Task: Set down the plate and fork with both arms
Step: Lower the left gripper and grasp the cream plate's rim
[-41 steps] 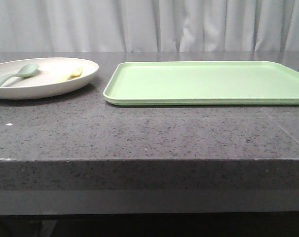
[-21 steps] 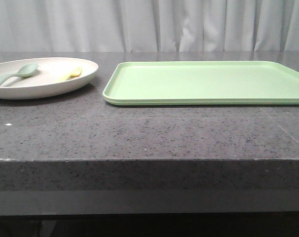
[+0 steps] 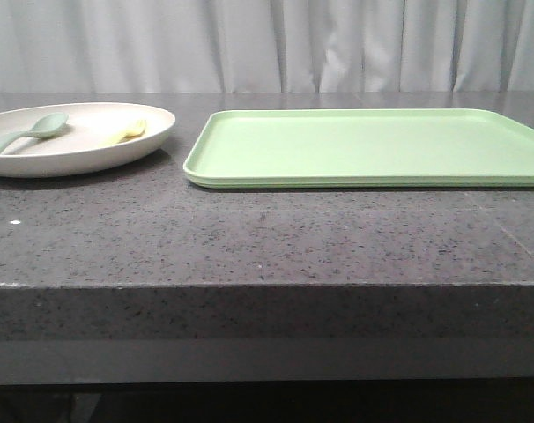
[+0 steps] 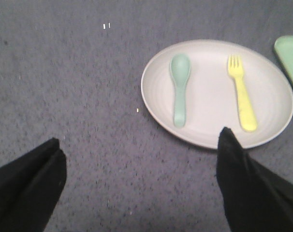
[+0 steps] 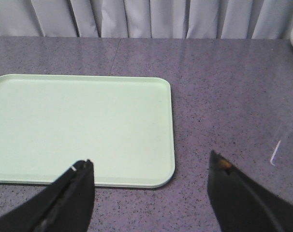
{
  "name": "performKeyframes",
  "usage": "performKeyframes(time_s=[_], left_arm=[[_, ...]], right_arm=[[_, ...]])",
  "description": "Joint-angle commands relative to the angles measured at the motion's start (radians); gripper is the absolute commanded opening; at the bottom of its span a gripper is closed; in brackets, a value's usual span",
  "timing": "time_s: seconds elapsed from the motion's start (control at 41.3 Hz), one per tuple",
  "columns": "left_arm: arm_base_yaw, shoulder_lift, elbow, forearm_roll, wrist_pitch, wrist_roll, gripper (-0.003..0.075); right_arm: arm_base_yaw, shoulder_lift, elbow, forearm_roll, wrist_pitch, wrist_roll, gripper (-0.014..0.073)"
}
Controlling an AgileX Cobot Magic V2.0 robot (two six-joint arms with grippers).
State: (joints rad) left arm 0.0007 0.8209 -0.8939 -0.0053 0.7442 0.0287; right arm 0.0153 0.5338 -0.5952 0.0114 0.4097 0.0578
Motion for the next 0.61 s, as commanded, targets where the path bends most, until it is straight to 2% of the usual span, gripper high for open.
performKeyframes(time_s=[0.0,0.169,0.242,0.387,0.436,0.581], left_arm=[[-0.001,0.121,-0.116,0.017,0.065,0.001,0.0612],[0.060,0.330,-0.240,-0.022,0.122,0.077,0.0612],[0.116,0.405,-0.290,-0.111,0.145,0.157,0.0612],[0.229,0.552,-0.398,-0.393,0.223,0.375,0.0612],[0.256,0.601,-0.427,-0.460,0.257,0.411,0.0612],[0.273,0.728,-0.533,-0.508,0.320,0.446,0.0610]], right_arm=[[0.001,0.007,-0.036,-0.011,-0.084,-0.011,0.0523],[0.001,0.007,-0.036,-0.011,-0.083,-0.011,0.0523],[0.001,0.007,-0.036,-0.011,-0.083,-0.011,0.0523],[0.001,0.007,-0.036,-0.011,-0.083,-0.011,0.0523],[0.001,0.007,-0.036,-0.011,-0.083,-0.011,0.0523],[0.001,0.007,-0.036,-0.011,-0.083,-0.011,0.0523]])
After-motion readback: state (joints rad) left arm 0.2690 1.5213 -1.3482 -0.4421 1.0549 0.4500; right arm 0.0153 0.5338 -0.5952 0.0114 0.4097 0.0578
